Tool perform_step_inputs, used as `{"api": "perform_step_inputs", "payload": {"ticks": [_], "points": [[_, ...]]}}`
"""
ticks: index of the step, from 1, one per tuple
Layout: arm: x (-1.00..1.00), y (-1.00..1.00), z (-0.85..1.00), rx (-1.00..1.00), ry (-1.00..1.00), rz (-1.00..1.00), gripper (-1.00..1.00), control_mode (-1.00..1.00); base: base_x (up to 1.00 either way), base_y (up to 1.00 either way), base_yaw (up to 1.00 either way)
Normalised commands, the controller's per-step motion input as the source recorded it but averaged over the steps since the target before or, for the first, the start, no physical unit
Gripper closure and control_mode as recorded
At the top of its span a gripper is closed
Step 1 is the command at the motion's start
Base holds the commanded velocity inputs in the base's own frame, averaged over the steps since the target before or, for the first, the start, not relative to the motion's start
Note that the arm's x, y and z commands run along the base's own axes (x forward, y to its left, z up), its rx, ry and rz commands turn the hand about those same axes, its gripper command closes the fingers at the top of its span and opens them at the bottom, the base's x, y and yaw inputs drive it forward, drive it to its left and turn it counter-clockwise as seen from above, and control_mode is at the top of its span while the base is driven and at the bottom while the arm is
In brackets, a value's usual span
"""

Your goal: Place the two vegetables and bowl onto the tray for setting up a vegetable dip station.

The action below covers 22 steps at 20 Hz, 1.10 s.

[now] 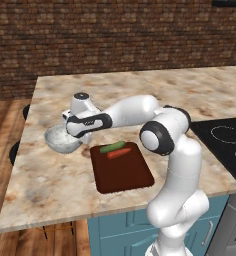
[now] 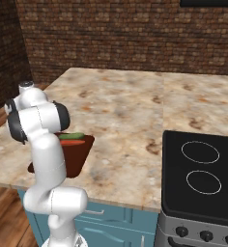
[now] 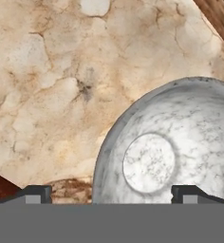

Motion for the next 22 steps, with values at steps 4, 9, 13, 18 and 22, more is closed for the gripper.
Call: {"api": "perform_step_inputs", "payload": {"ticks": [4,9,13,18,22], "points": [[0.00,0.00,-0.05,0.00,0.03,0.00,-1.00,-1.00,0.00,0.00,0.00],[0.00,0.00,-0.04,0.00,0.04,0.00,-1.00,-1.00,0.00,0.00,0.00],[0.00,0.00,-0.17,0.00,0.03,0.00,-1.00,-1.00,0.00,0.00,0.00],[0.00,0.00,-0.19,0.00,0.02,0.00,-1.00,-1.00,0.00,0.00,0.00],[0.00,0.00,-0.19,0.00,0.01,0.00,-1.00,-1.00,0.00,0.00,0.00]]}}
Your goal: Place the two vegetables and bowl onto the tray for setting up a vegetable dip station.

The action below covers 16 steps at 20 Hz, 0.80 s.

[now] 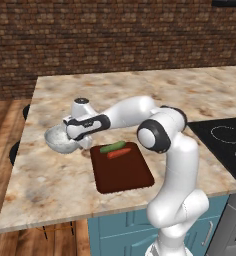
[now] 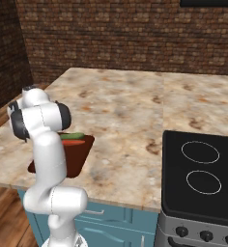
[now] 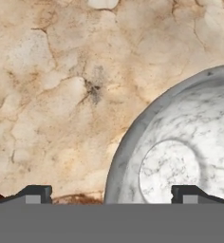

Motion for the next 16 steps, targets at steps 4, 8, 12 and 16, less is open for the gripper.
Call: {"api": "perform_step_inputs", "payload": {"ticks": [4,8,12,16], "points": [[0.00,0.00,-0.16,0.00,0.00,0.00,-1.00,-1.00,0.00,0.00,0.00],[0.00,0.00,-0.13,0.00,0.00,0.00,-1.00,-1.00,0.00,0.00,0.00],[0.00,0.02,-0.08,0.00,0.00,0.00,-1.00,-1.00,0.00,0.00,0.00],[0.00,0.08,-0.09,-0.01,0.00,0.00,1.00,-1.00,0.00,0.00,0.00]]}}
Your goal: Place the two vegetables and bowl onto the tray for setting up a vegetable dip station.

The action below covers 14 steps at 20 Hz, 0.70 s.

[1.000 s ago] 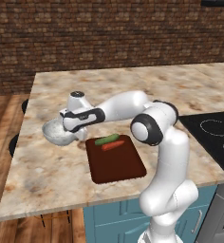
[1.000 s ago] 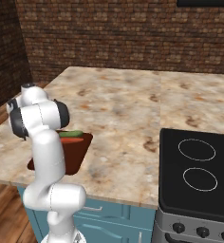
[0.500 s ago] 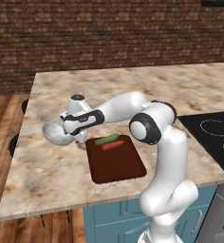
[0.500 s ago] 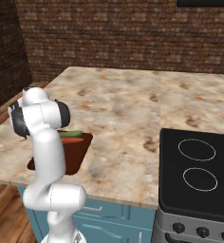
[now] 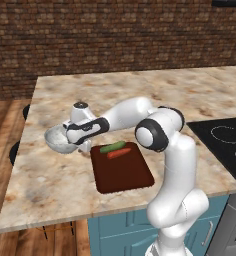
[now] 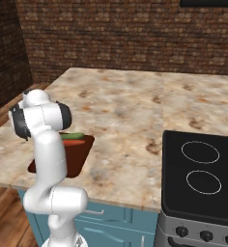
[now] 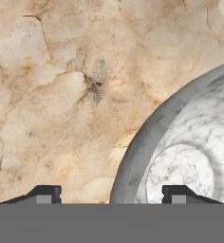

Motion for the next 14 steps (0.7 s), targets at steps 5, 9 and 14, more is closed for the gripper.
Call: {"api": "perform_step_inputs", "payload": {"ticks": [5,9,14], "points": [[0.00,0.00,0.00,0.00,0.00,0.00,1.00,-1.00,0.00,0.00,0.00],[0.00,0.00,0.00,0.00,0.00,0.00,1.00,-1.00,0.00,0.00,0.00],[0.00,-0.10,0.37,0.00,0.00,0.00,1.00,-1.00,0.00,0.00,0.00]]}}
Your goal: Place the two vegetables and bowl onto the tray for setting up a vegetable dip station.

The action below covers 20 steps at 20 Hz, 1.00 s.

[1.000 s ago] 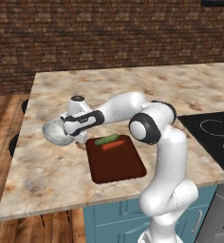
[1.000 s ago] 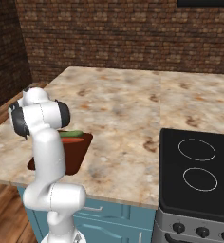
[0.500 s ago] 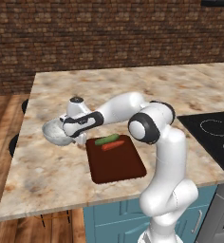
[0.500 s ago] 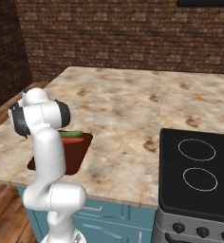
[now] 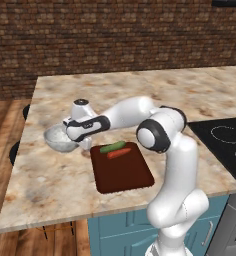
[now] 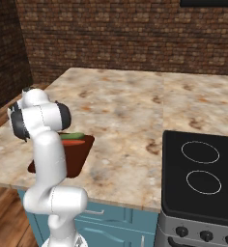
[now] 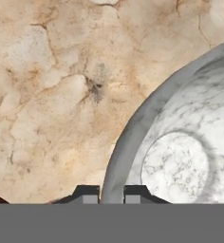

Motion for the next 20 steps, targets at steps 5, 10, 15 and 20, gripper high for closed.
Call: {"api": "perform_step_inputs", "payload": {"ticks": [5,10,15,20], "points": [[0.00,-0.24,0.61,0.00,0.00,0.00,1.00,-1.00,0.00,0.00,0.00],[-0.09,-0.40,0.47,0.00,0.00,0.00,1.00,-1.00,0.00,0.00,0.00],[-0.25,-0.44,0.35,0.00,0.00,0.00,1.00,-1.00,0.00,0.00,0.00],[-0.32,-0.33,0.21,0.00,-0.01,0.00,1.00,-1.00,0.00,0.00,0.00]]}}
